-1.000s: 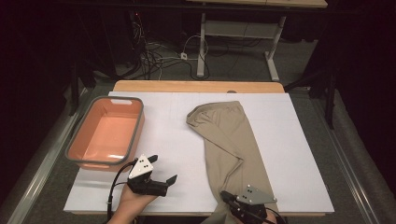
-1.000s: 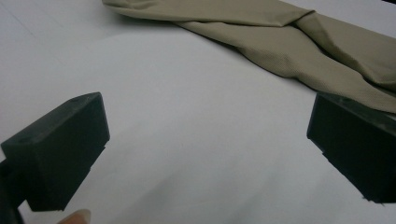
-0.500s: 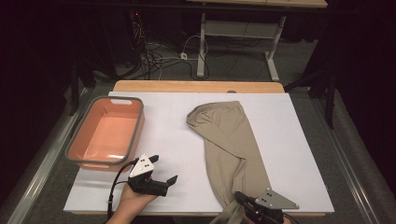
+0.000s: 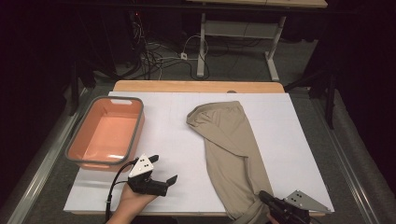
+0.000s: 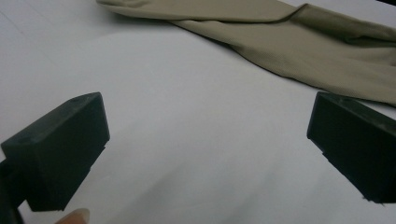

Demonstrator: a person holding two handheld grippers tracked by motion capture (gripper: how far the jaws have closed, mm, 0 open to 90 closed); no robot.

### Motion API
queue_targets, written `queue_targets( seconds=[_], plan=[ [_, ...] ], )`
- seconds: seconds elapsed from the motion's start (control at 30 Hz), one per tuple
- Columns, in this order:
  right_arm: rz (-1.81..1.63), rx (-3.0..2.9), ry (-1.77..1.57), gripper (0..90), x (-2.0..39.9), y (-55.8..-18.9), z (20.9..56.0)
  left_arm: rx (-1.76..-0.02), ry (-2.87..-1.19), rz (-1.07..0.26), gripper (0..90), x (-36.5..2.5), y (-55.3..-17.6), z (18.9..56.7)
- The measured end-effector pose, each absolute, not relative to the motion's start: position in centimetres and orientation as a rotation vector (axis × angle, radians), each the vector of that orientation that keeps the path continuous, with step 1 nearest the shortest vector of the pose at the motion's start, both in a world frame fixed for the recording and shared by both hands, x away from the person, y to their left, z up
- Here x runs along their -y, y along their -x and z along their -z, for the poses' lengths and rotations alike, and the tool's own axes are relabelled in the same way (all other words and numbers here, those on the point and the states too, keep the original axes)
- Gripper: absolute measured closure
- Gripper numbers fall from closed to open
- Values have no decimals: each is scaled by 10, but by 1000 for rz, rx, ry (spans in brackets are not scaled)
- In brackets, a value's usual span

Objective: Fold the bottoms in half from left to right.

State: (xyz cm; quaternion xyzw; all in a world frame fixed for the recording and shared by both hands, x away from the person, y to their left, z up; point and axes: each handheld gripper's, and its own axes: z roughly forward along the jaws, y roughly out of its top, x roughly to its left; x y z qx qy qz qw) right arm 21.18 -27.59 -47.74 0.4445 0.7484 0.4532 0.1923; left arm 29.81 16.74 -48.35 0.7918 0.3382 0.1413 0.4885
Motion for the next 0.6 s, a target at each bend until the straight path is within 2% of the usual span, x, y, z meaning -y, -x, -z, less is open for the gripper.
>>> queue_targets(
  seconds=[0.4, 0.47, 0.6],
  plan=[
    [-1208, -2091, -1284, 870, 294, -212, 482, -815, -1918, -342, 0, -168, -298, 483],
    [-1212, -2088, -1270, 800, 295, -213, 481, -814, -1918, -340, 0, -168, -298, 484],
    [-1225, -2088, -1223, 726, 289, -212, 477, -816, -1920, -341, 0, -168, -298, 484]
  ],
)
